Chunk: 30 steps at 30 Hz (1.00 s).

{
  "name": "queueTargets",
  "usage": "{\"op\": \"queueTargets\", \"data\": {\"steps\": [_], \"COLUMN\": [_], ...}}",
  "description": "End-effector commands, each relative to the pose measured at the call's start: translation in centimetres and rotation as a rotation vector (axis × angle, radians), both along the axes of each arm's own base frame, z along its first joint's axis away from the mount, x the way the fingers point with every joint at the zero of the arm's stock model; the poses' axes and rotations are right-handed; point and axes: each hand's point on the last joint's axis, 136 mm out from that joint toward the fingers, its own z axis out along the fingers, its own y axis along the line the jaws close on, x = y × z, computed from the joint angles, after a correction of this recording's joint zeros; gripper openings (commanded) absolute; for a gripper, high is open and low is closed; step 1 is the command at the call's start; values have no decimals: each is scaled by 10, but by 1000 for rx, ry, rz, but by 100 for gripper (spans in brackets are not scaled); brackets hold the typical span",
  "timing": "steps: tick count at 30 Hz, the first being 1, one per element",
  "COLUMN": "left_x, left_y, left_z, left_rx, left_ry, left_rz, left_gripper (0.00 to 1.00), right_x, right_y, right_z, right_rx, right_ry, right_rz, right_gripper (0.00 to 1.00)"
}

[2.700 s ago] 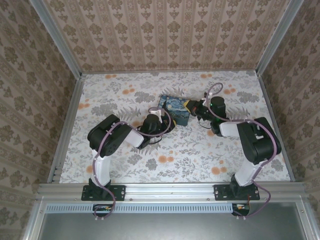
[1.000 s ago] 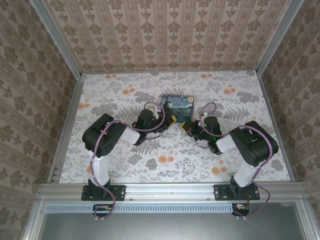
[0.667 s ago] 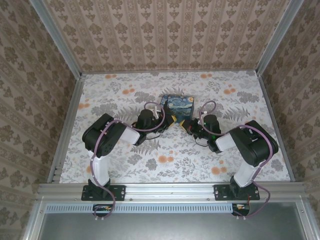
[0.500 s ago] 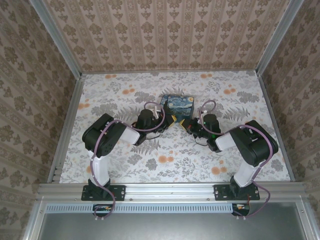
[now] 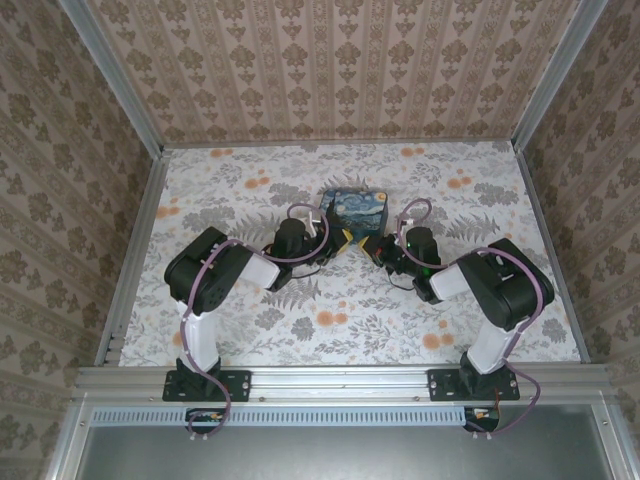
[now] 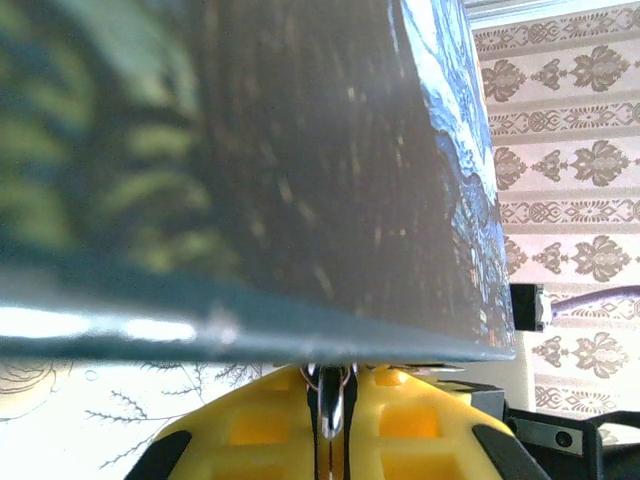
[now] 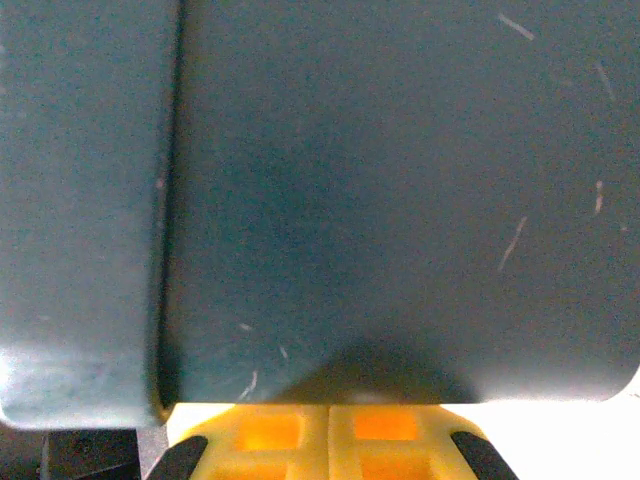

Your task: Unlock the padlock with the key

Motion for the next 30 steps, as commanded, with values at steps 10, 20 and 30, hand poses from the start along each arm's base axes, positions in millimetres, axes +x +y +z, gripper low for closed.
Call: {"op": "queueTargets", "data": {"steps": [10, 20, 30], "left_x": [-14, -16, -19], "left_y": [-15, -21, -25], "left_z": [36, 27, 27], "left_rx": [-135, -121, -134], "left_ry": [-12, 3, 21], "left_rz": [-72, -89, -95], "left_gripper": [0, 0, 0], "right_x": [14, 14, 10], "right_y": [8, 25, 35], "right_z": [27, 64, 72], "right_rx": [-25, -46, -157], "right_ry": [-245, -422, -487], "right_rz": [32, 146, 227], "right_gripper": [0, 0, 0]}}
